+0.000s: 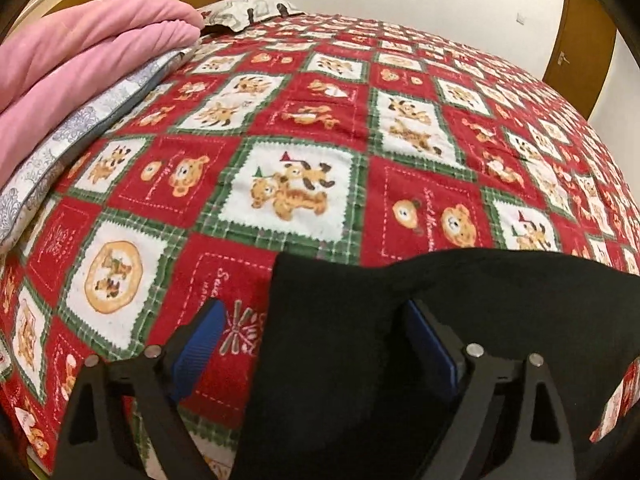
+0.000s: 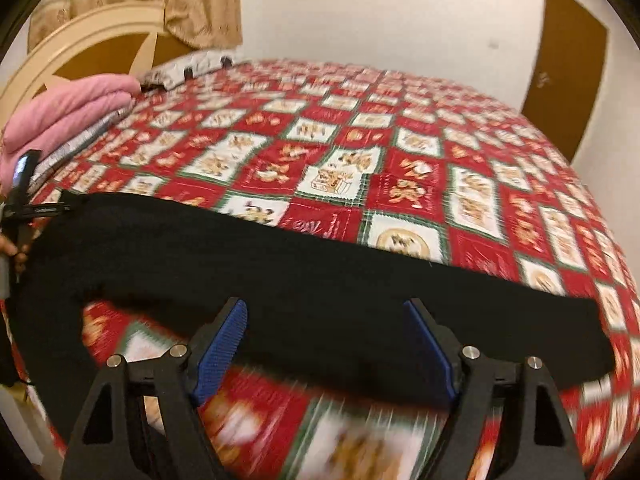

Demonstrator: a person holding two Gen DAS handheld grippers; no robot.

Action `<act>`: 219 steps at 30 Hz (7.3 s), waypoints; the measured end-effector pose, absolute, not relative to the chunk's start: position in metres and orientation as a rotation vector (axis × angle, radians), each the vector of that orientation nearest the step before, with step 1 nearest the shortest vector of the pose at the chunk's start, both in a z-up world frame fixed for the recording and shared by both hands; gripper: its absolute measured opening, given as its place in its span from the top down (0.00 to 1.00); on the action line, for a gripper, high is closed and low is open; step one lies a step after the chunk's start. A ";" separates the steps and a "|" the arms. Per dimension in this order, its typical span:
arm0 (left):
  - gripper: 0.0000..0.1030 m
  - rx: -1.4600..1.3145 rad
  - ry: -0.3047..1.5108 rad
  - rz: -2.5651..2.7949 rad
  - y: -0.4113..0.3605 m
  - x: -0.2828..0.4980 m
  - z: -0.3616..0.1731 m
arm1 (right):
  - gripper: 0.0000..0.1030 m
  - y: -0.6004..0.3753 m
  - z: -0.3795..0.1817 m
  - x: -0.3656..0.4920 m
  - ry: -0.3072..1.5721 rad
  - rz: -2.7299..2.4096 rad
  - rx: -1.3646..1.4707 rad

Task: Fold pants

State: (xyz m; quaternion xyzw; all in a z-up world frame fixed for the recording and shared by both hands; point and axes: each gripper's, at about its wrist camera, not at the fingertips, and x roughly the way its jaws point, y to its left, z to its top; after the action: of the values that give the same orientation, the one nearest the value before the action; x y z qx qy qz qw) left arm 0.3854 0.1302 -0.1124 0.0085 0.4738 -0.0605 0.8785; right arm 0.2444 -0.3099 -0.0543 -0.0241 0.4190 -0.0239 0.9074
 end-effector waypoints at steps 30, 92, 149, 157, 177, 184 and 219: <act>0.81 -0.009 0.714 -0.234 0.131 0.324 -0.021 | 0.96 -0.298 0.019 0.202 0.787 0.192 -0.123; 0.00 -0.422 0.849 -0.298 0.153 0.153 -0.107 | 0.25 -0.273 -0.098 0.127 0.927 -0.269 0.639; 0.80 -0.306 0.853 -0.071 0.215 0.189 -0.118 | 0.89 -0.257 -0.116 0.021 0.841 -0.098 0.519; 0.15 -0.149 0.794 0.226 0.231 0.177 -0.105 | 0.62 -0.248 -0.113 0.007 0.872 -0.092 0.402; 0.11 -0.021 0.735 -0.028 0.098 0.178 -0.129 | 0.47 -0.118 -0.085 0.198 0.841 0.421 0.244; 0.01 -0.053 0.745 -0.024 0.102 0.178 -0.133 | 0.47 -0.099 -0.107 0.200 0.942 0.501 0.269; 0.00 -0.045 0.763 0.000 0.098 0.184 -0.137 | 0.39 -0.375 -0.048 0.183 0.875 -0.786 0.067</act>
State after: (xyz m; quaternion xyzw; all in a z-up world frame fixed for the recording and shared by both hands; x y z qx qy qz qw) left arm 0.1839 0.0984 -0.1368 -0.0219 0.3723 0.0001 0.9279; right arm 0.1829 -0.3755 -0.0483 0.0318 0.4127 -0.3707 0.8314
